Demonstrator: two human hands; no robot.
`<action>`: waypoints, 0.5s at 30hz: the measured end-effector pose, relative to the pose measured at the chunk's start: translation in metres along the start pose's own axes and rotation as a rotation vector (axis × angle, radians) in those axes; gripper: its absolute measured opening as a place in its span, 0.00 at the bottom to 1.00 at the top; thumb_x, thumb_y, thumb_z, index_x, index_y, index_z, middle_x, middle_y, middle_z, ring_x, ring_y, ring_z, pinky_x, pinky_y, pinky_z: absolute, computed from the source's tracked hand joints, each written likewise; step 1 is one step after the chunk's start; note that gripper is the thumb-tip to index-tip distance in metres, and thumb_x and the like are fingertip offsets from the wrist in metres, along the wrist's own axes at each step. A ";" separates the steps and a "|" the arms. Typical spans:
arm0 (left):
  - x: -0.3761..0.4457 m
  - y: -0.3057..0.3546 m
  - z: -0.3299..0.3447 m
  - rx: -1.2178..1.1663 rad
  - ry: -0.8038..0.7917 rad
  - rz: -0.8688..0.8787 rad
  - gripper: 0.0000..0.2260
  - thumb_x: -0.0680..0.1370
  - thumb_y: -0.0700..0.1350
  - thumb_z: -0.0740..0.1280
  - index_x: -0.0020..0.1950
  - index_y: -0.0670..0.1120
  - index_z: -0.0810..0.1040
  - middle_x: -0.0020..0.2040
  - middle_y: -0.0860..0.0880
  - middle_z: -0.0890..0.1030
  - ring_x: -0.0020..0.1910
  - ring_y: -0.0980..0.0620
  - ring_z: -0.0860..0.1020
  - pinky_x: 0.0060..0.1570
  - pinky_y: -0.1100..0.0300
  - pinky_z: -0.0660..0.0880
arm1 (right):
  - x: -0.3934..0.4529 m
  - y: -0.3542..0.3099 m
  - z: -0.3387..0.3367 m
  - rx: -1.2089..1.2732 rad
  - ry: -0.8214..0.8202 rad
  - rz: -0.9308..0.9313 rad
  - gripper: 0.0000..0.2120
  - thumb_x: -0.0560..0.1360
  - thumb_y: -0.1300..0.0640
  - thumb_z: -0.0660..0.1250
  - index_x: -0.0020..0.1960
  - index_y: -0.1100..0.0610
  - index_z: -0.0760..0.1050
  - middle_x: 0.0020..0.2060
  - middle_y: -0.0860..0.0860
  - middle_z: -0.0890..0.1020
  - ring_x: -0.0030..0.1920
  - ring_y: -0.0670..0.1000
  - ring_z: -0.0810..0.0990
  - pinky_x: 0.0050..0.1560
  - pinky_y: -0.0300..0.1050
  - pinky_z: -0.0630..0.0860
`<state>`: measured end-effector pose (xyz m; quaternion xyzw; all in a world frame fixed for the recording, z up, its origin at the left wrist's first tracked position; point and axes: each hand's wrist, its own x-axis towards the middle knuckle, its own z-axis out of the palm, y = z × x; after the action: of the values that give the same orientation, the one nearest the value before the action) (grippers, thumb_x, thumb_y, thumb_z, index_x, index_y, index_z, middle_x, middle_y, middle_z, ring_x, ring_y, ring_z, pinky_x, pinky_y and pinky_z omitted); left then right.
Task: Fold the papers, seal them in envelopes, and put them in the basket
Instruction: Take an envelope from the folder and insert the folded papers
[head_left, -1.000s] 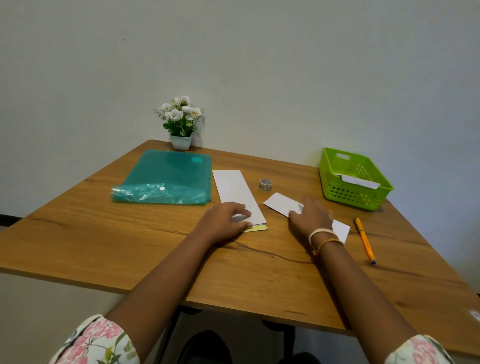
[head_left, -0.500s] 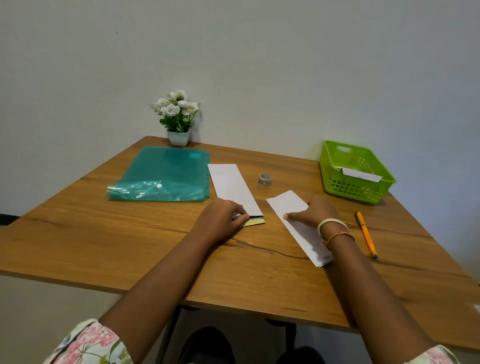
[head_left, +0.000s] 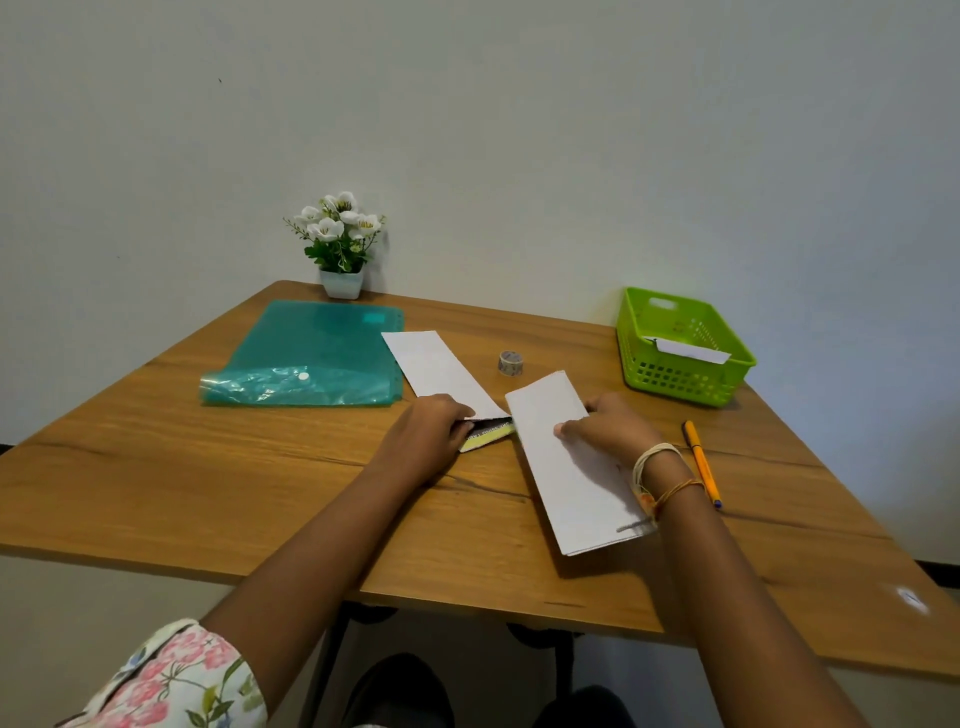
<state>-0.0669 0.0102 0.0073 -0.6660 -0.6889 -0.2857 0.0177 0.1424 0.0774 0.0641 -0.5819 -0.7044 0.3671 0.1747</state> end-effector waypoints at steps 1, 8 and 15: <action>0.000 0.001 -0.001 -0.007 0.008 -0.011 0.12 0.79 0.45 0.65 0.60 0.45 0.81 0.54 0.46 0.83 0.52 0.49 0.79 0.50 0.54 0.77 | -0.003 -0.002 0.001 0.005 -0.040 0.013 0.15 0.72 0.56 0.71 0.56 0.62 0.77 0.52 0.60 0.82 0.51 0.59 0.81 0.52 0.51 0.77; -0.004 0.000 -0.001 0.010 0.000 -0.001 0.11 0.79 0.44 0.63 0.53 0.44 0.84 0.47 0.47 0.85 0.45 0.48 0.81 0.44 0.50 0.77 | -0.011 -0.005 0.014 0.064 -0.182 0.078 0.13 0.71 0.64 0.70 0.55 0.63 0.79 0.53 0.62 0.82 0.55 0.63 0.80 0.60 0.55 0.75; -0.004 0.002 0.000 0.004 -0.027 -0.002 0.11 0.80 0.45 0.62 0.53 0.43 0.83 0.48 0.45 0.84 0.45 0.48 0.80 0.46 0.50 0.78 | -0.009 -0.015 0.028 0.185 -0.164 0.162 0.13 0.69 0.63 0.73 0.52 0.62 0.74 0.53 0.61 0.79 0.58 0.62 0.78 0.59 0.54 0.76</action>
<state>-0.0643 0.0066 0.0070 -0.6691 -0.6902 -0.2753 0.0096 0.1160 0.0590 0.0576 -0.5860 -0.6302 0.4898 0.1394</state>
